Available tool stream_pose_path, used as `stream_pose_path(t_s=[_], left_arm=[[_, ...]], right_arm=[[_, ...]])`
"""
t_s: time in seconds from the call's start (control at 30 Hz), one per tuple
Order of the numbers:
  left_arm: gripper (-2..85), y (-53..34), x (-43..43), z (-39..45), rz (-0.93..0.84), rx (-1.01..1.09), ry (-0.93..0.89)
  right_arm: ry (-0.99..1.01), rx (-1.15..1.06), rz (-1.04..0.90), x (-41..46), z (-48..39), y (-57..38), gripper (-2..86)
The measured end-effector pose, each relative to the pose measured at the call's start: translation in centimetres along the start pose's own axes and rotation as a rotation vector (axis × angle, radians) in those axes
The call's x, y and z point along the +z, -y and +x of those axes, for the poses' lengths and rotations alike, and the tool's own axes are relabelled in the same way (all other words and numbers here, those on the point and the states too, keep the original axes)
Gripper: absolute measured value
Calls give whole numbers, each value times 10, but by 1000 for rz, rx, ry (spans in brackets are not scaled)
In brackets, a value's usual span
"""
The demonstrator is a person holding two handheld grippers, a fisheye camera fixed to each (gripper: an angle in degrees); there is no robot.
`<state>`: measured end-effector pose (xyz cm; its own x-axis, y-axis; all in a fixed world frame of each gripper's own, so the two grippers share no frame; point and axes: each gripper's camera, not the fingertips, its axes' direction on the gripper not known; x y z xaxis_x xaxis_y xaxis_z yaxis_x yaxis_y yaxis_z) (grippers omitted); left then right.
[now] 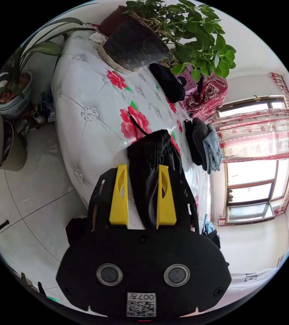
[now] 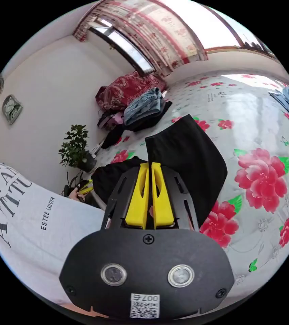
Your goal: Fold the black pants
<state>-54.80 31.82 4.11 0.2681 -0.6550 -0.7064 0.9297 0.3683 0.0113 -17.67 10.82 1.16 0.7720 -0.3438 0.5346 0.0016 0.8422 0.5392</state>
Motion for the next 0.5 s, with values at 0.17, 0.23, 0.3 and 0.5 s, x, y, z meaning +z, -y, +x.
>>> stream_pose_path(t_s=[0.17, 0.23, 0.3, 0.5], left_arm=[[130, 4, 0, -11, 16, -14, -20], [132, 7, -1, -16, 31, -19, -31], [135, 12, -1, -22, 45, -19, -41], [148, 40, 15, -29, 62, -4, -104]], right_arm=[[89, -62, -431, 121, -37, -5, 73], [99, -70, -437, 126, -41, -7, 84], [12, -103, -385, 111, -45, -8, 89], [-105, -39, -293, 75, -29, -10, 103]])
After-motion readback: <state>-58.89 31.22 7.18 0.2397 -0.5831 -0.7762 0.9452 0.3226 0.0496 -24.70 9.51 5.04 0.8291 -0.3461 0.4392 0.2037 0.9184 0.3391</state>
